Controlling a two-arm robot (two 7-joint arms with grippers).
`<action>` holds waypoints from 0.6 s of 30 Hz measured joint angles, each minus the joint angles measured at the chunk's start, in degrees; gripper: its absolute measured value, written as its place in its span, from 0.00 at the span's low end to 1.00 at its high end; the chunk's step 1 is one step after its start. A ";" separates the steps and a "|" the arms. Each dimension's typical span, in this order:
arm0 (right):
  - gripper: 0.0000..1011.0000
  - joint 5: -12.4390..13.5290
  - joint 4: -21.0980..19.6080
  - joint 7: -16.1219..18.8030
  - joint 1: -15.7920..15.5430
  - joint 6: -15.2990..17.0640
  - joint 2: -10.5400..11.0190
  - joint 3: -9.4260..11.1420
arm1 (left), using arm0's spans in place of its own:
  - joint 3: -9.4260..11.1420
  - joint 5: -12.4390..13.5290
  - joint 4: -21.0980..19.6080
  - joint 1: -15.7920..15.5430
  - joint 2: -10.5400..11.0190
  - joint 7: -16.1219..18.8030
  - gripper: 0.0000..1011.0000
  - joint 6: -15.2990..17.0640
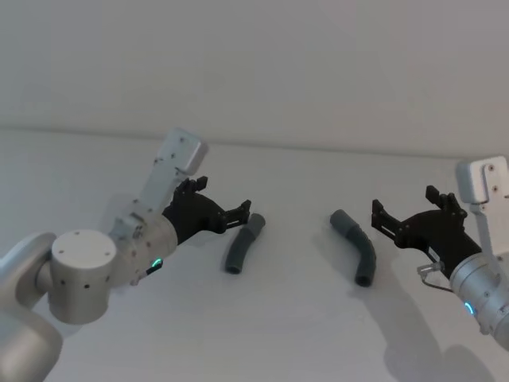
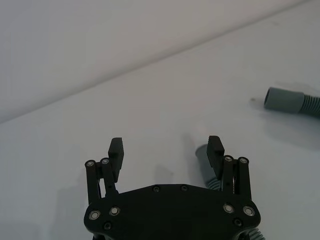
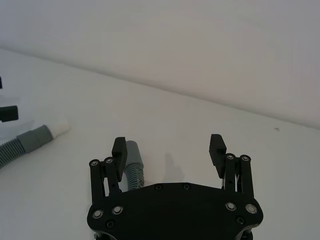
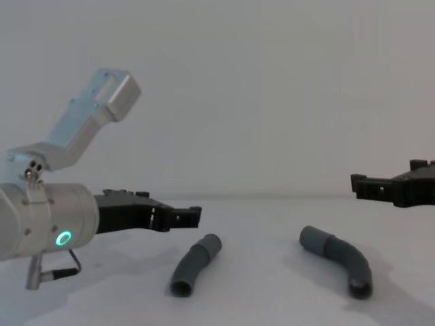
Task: Use both hands to pick up one end of the pipe from the table, align the ends, and insert them.
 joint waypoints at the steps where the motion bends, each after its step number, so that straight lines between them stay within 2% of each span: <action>1: 0.99 0.00 0.08 0.07 0.11 0.17 -0.02 0.00 | 0.23 0.15 0.16 -0.19 -0.03 -0.12 0.99 0.35; 9: 0.99 0.06 0.74 1.25 1.26 2.13 -0.18 0.17 | 1.68 1.19 1.17 -2.38 -0.99 -0.83 0.99 3.72; 18: 0.99 0.15 1.83 2.56 2.66 4.82 -0.48 -0.28 | 2.15 1.69 0.86 -2.64 -2.41 0.13 0.99 6.69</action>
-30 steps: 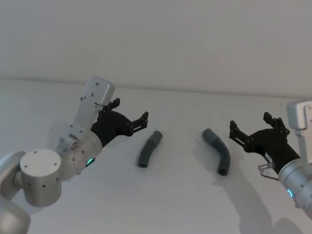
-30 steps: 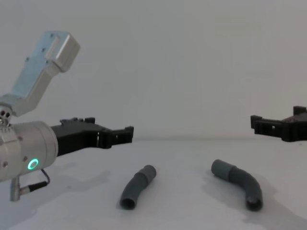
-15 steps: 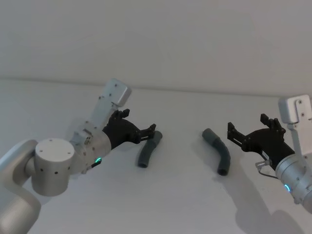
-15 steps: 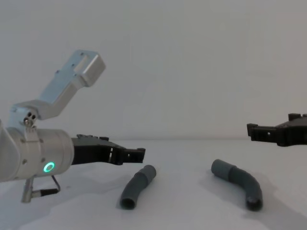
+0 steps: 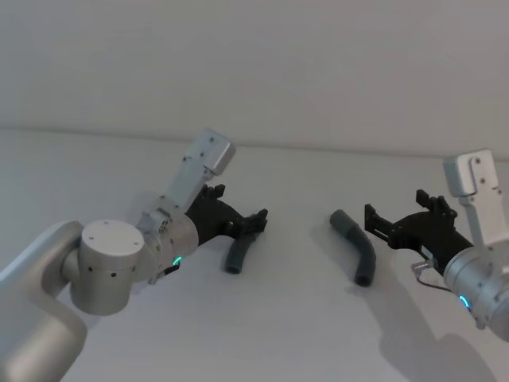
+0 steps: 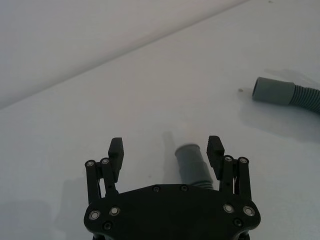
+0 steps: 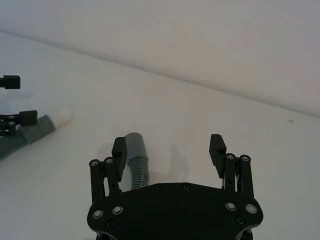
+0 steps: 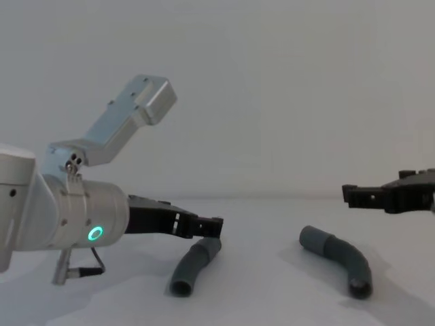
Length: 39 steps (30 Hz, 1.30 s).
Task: Use both hands to pick up one end of the pipe from the table, align the ends, and insert them.
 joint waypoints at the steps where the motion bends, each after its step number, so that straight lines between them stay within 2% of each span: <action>1: 0.99 0.00 0.13 0.11 0.15 0.25 -0.02 -0.10 | 0.05 0.06 -0.21 0.15 -0.20 0.23 0.99 0.52; 19: 0.99 -1.54 1.99 3.01 3.18 5.38 -0.15 -2.89 | 0.58 0.89 -5.09 2.99 -1.17 2.32 0.99 6.81; 39: 0.99 -5.13 5.44 5.51 6.56 8.76 0.30 -6.94 | 0.32 2.32 -7.60 4.53 -1.31 3.56 0.99 9.51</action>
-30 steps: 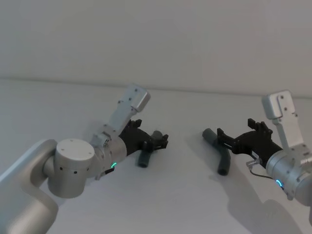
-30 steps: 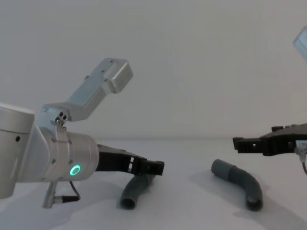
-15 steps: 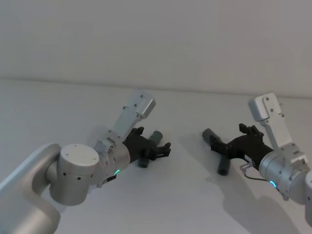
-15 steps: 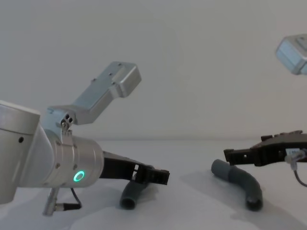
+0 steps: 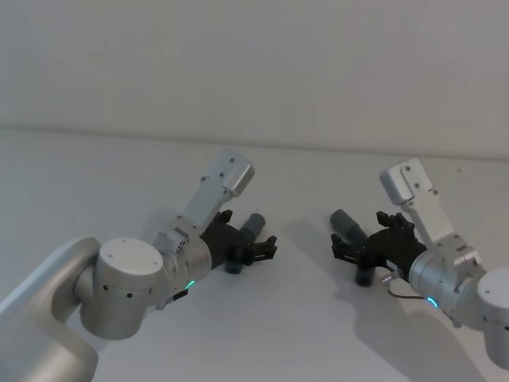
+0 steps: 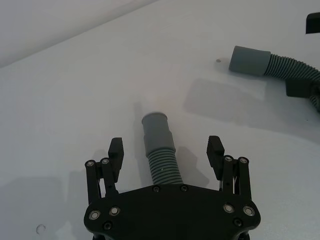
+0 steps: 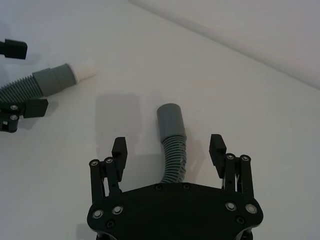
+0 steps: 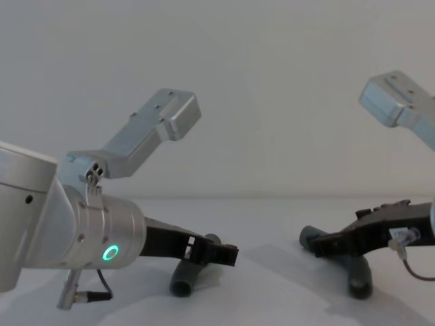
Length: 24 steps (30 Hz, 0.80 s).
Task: Use both hands to pick up one end of the pipe from the table, align the ends, and insert them.
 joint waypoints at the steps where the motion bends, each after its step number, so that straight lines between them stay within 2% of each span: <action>1: 0.99 -0.11 0.21 0.06 0.17 0.10 -0.05 -0.17 | -0.02 0.03 0.00 0.02 -0.02 0.00 0.99 0.01; 16: 0.99 -2.07 3.43 0.89 2.51 1.47 -1.18 -1.94 | -0.84 0.06 1.24 0.11 -0.73 -0.83 0.99 -0.22; 24: 0.99 -2.32 5.32 1.20 3.83 3.29 -2.38 -1.88 | -1.19 -0.24 1.92 0.27 -0.99 -1.80 0.99 -0.31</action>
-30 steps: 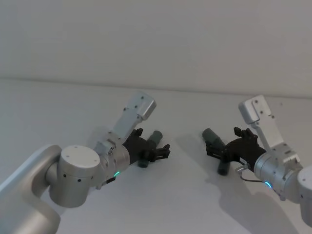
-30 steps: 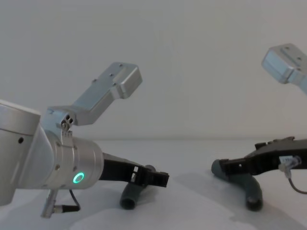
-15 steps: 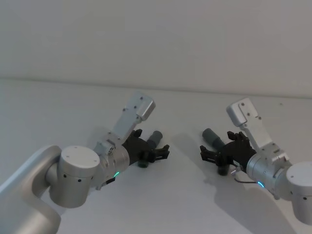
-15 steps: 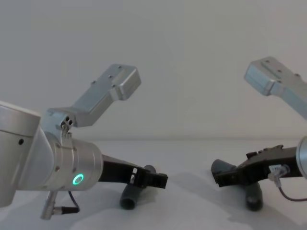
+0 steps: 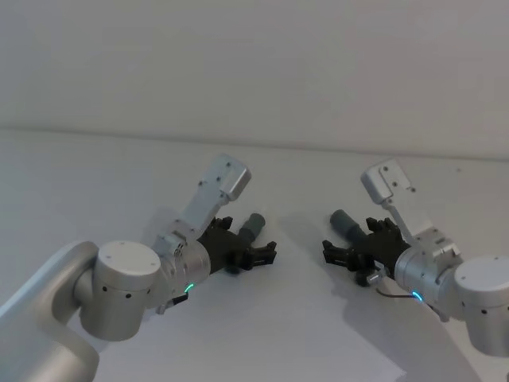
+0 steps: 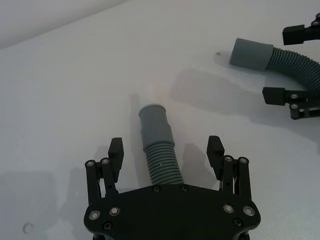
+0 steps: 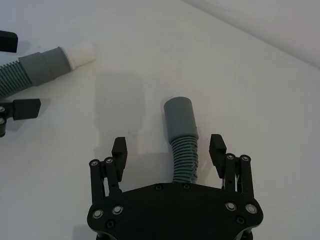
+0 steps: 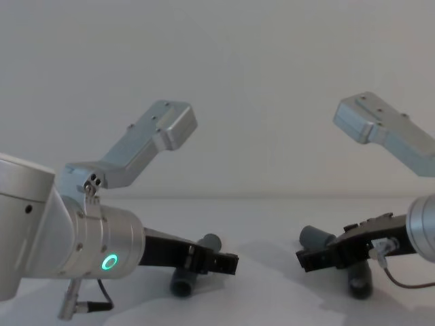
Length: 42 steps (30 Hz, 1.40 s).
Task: Use both hands to pick up one end of the pipe from the table, align the ends, and insert them.
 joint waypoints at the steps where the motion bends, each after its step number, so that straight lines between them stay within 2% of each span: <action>1: 0.99 0.00 0.10 0.06 0.09 0.21 -0.08 0.04 | 0.00 -0.01 0.07 0.00 -0.01 -0.12 0.99 0.00; 13: 0.99 1.26 2.29 1.44 2.19 5.21 -1.91 1.26 | 0.38 0.41 0.42 -0.49 0.00 -1.34 0.99 1.02; 26: 0.99 2.20 4.12 2.33 3.74 8.30 -3.35 2.32 | 0.26 0.96 0.35 -0.40 -0.24 -1.44 0.98 1.65; 30: 0.99 2.34 4.42 2.46 3.99 8.80 -3.58 2.47 | 0.22 1.03 0.33 -0.38 -0.28 -1.45 0.92 1.75; 33: 0.94 2.51 4.60 2.60 4.14 9.12 -3.73 2.55 | 0.21 1.09 0.31 -0.36 -0.30 -1.45 0.85 1.80; 34: 0.91 2.54 4.65 2.68 4.19 9.25 -3.80 2.58 | 0.20 1.11 0.30 -0.36 -0.30 -1.45 0.79 1.82; 39: 0.79 2.62 4.84 2.80 4.33 9.54 -3.94 2.63 | 0.17 1.16 0.27 -0.33 -0.33 -1.45 0.67 1.88; 40: 0.72 2.64 4.89 2.82 4.36 9.60 -3.98 2.66 | 0.17 1.16 0.27 -0.33 -0.33 -1.45 0.64 1.88; 42: 0.69 2.65 4.94 2.83 4.39 9.67 -4.02 2.68 | 0.16 1.17 0.25 -0.32 -0.34 -1.45 0.56 1.90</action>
